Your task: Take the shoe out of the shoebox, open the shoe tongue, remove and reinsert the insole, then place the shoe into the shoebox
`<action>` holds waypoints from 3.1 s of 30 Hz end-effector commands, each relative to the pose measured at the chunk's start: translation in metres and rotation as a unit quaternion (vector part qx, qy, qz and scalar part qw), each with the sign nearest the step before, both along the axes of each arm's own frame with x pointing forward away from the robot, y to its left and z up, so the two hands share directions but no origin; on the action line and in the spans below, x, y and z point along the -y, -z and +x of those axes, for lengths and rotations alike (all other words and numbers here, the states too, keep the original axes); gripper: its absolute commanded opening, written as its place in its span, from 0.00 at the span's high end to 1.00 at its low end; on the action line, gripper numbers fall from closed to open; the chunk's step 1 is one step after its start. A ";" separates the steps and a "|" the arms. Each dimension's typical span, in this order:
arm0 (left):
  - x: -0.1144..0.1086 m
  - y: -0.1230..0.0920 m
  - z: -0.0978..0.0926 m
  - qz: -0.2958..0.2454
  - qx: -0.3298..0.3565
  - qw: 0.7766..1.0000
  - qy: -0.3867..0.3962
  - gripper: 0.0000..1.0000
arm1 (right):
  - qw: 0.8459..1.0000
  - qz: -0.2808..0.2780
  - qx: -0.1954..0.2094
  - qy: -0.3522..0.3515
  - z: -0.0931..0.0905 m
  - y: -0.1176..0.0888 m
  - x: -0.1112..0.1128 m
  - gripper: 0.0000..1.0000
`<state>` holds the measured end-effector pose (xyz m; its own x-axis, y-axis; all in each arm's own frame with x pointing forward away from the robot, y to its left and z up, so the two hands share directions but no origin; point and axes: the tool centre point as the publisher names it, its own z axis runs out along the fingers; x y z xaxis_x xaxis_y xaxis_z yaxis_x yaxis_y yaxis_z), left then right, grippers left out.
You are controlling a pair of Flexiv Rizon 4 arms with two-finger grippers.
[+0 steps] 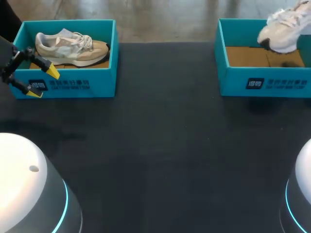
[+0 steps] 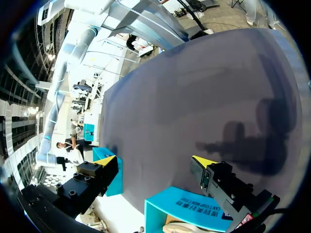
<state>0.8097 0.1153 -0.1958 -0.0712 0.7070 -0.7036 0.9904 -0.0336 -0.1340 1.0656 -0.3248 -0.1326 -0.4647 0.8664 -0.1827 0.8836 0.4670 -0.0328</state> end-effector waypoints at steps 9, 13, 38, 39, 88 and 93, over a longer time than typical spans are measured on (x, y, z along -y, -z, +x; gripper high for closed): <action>0.000 0.000 0.000 0.001 0.001 1.000 0.000 0.00 | 0.967 0.048 0.041 0.247 -0.010 0.010 0.007 1.00; 0.000 0.000 0.000 0.001 0.001 1.000 0.000 0.00 | 0.963 0.044 0.041 0.263 -0.015 0.015 0.007 1.00; 0.000 0.000 0.000 0.001 0.001 1.000 0.000 0.00 | 0.951 0.007 0.038 0.308 -0.029 0.031 0.001 1.00; 0.000 0.000 0.000 0.001 0.001 1.000 0.000 0.00 | 0.951 0.007 0.038 0.308 -0.029 0.031 0.001 1.00; 0.000 0.000 0.000 0.001 0.001 1.000 0.000 0.00 | 0.944 -0.023 0.073 0.322 0.006 0.088 -0.002 1.00; 0.000 0.000 0.000 0.001 0.001 1.000 0.000 0.00 | 0.943 -0.021 0.076 0.322 0.011 0.095 -0.002 1.00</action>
